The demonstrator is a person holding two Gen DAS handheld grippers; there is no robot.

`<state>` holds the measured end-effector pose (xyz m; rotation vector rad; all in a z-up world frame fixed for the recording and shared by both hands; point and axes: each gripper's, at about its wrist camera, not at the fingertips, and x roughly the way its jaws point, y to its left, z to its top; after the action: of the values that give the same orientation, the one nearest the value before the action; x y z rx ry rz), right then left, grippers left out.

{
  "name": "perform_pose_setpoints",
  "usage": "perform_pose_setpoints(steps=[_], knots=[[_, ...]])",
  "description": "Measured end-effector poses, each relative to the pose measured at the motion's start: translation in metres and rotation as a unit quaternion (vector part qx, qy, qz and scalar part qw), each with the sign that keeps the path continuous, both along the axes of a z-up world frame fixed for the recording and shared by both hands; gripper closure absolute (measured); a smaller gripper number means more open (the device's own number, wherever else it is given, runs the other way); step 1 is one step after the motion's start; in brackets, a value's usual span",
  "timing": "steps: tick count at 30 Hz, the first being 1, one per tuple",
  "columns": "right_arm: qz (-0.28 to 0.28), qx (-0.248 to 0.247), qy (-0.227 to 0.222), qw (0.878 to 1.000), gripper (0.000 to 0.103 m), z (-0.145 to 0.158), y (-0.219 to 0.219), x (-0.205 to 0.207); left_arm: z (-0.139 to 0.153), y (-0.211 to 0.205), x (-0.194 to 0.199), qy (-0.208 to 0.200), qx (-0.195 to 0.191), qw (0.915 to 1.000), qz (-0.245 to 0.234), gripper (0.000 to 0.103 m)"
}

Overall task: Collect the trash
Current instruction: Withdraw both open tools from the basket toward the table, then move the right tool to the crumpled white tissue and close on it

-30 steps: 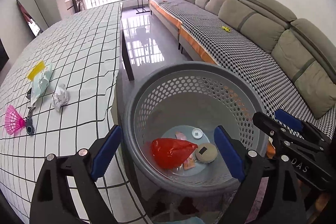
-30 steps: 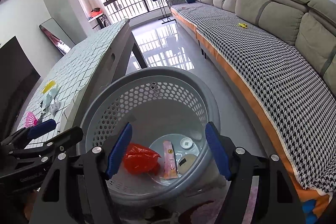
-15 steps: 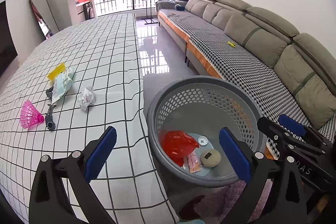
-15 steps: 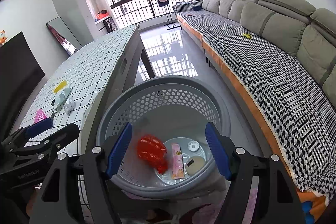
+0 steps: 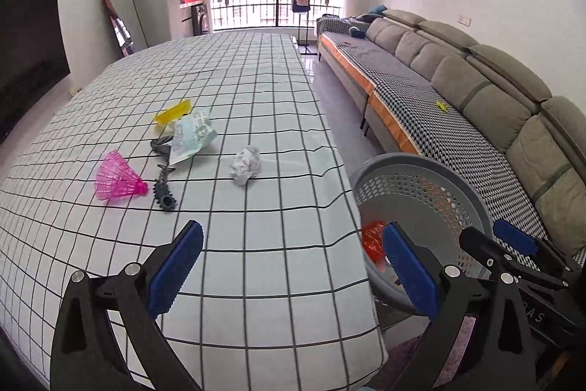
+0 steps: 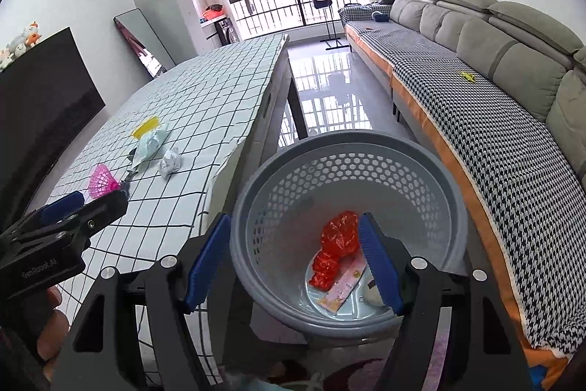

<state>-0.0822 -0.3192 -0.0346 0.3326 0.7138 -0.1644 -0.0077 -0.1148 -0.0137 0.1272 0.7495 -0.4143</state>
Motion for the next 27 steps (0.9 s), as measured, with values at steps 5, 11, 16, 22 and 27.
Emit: perform_pose_setpoints(steps=[5, 11, 16, 22, 27], knots=[[0.029, -0.008, 0.002, 1.0, 0.034, 0.001, 0.029, 0.018, -0.004, 0.038, 0.012, 0.003, 0.002, 0.9992, 0.039, 0.007], [0.066, -0.016, 0.001, 0.998, 0.034, 0.006, 0.062, 0.04, -0.006, 0.082, 0.03, -0.001, 0.0, 0.9964, 0.085, 0.007], [0.088, -0.026, 0.008, 0.996, 0.034, 0.008, 0.084, 0.06, -0.005, 0.112, 0.047, -0.008, -0.004, 0.9938, 0.111, 0.007], [0.105, -0.037, 0.014, 0.994, 0.034, 0.012, 0.106, 0.087, -0.002, 0.138, 0.067, -0.022, -0.008, 0.991, 0.132, 0.007], [0.115, -0.046, 0.019, 0.992, 0.034, 0.012, 0.124, 0.113, -0.004, 0.154, 0.086, -0.027, -0.005, 0.9888, 0.147, 0.007]])
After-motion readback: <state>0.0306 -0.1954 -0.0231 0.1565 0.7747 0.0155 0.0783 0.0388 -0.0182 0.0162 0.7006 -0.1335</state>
